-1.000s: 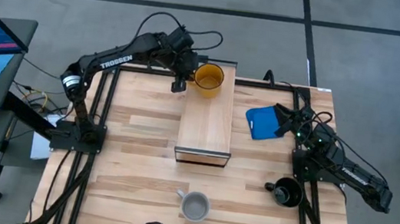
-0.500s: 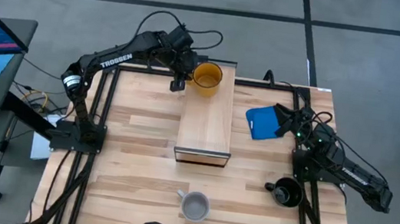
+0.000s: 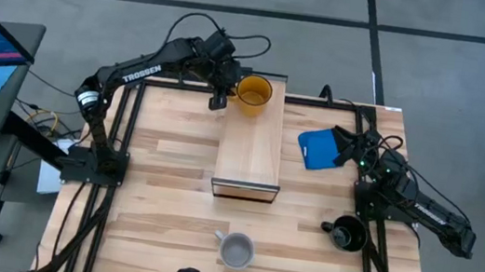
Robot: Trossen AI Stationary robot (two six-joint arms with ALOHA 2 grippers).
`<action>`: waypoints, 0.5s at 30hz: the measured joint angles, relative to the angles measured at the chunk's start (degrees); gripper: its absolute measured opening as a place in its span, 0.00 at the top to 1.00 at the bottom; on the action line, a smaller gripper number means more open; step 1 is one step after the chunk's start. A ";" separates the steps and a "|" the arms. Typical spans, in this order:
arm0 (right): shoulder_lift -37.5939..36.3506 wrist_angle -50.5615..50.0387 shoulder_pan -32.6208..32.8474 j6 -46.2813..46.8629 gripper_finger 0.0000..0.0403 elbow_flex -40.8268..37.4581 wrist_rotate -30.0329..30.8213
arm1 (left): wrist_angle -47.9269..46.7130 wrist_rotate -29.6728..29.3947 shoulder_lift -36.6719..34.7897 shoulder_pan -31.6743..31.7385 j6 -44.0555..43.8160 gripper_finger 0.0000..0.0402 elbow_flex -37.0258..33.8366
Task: Stack small to large cups/mugs on shelf
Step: Put the yellow mug on the shelf
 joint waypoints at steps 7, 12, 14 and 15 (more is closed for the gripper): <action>-0.01 0.02 0.00 0.00 0.68 0.00 0.00 | 0.45 -2.22 0.65 -0.39 -1.51 0.73 0.02; 0.00 0.02 0.00 0.00 0.68 0.00 0.00 | 0.74 -3.07 0.81 -0.77 -1.38 0.73 0.07; 0.00 0.00 0.00 0.00 0.68 0.00 0.02 | 0.72 -3.68 0.81 -0.83 -0.99 0.73 0.07; -0.02 0.02 0.00 0.00 0.68 0.00 0.02 | 0.73 -4.03 0.81 -0.85 -0.95 0.73 0.07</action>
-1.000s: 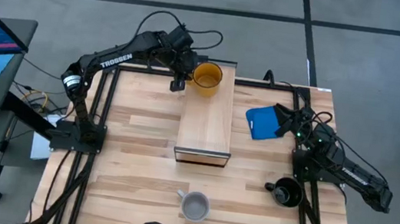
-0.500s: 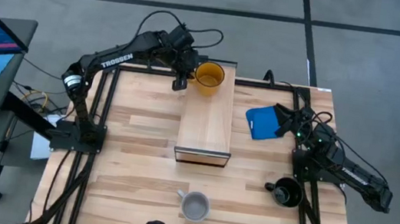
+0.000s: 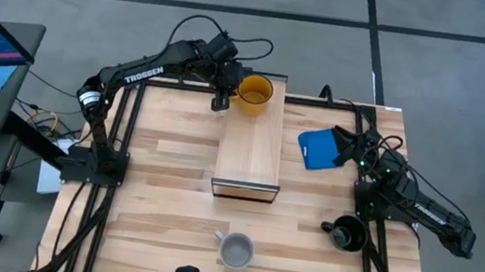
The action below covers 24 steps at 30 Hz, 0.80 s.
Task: Stack small to large cups/mugs on shelf
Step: Put the yellow mug on the shelf
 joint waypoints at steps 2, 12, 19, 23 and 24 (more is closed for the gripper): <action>0.00 -0.02 0.00 -0.01 0.68 0.00 -0.02 | 0.00 -1.02 0.00 0.00 -0.62 0.73 0.00; 0.01 -0.02 0.00 -0.02 0.68 0.00 -0.01 | -0.37 -2.43 0.15 0.04 1.56 0.71 -0.01; 0.01 -0.02 0.00 -0.04 0.68 0.00 0.00 | 1.69 -2.00 0.22 -0.07 3.18 0.66 -0.07; 0.02 -0.02 0.00 -0.04 0.68 0.00 -0.01 | 2.27 -1.94 0.22 -0.07 3.75 0.62 -0.07; 0.01 -0.02 0.00 -0.04 0.68 0.00 -0.02 | 2.33 -1.92 0.22 -0.07 3.75 0.61 -0.07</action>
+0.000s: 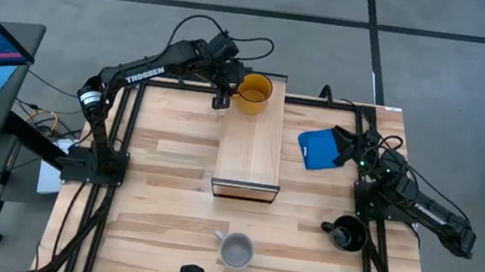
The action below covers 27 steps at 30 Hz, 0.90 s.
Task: Stack small to large cups/mugs on shelf
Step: Put the yellow mug on the shelf
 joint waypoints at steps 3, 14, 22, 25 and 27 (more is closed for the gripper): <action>0.00 0.00 0.00 0.00 0.68 0.00 0.00 | 0.10 0.19 0.00 0.00 0.00 0.59 0.00; 0.01 0.00 0.00 -0.02 0.68 0.00 0.00 | 2.64 1.73 -0.04 -0.07 1.73 0.58 0.00; -0.01 -0.02 -0.02 -0.02 0.68 0.00 0.00 | 2.49 1.73 -0.07 -0.07 1.72 0.58 0.00; -0.01 -0.02 0.00 -0.02 0.68 0.00 0.00 | 2.29 1.66 -0.07 -0.07 0.53 0.58 0.00; 0.00 -0.02 0.00 -0.02 0.68 0.00 0.02 | 1.96 1.68 -0.09 -0.07 -0.42 0.58 -0.02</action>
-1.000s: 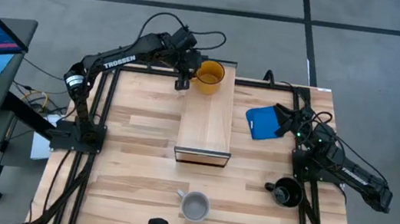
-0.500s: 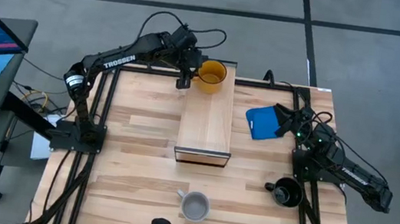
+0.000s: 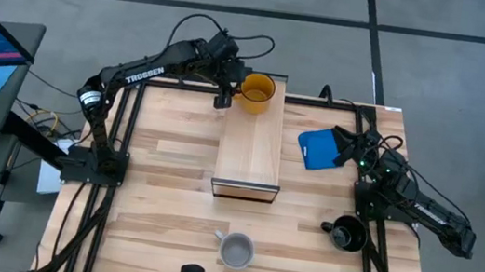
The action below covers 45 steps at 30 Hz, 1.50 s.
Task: Stack small to large cups/mugs on shelf
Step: Put the yellow mug on the shelf, then put the gray mug on the shelf
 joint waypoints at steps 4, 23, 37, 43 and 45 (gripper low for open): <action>-0.02 0.00 0.00 0.00 0.68 0.00 0.00 | -0.37 -0.02 0.00 0.00 -0.84 0.55 0.02; -0.02 0.00 0.00 0.00 0.68 0.00 -0.02 | -3.36 -1.66 -0.02 -0.04 -4.74 0.37 0.02; -0.01 0.00 0.00 -0.02 0.68 0.00 0.00 | -8.87 -3.23 -0.04 -0.04 -5.33 0.36 0.00; 0.01 0.02 0.00 0.00 0.68 0.00 -0.02 | -11.16 -7.85 -0.07 -0.04 -5.52 0.36 0.00; -0.01 0.00 0.00 -0.01 0.68 0.00 -0.02 | -11.82 -10.99 -0.07 -0.04 -6.52 0.36 0.02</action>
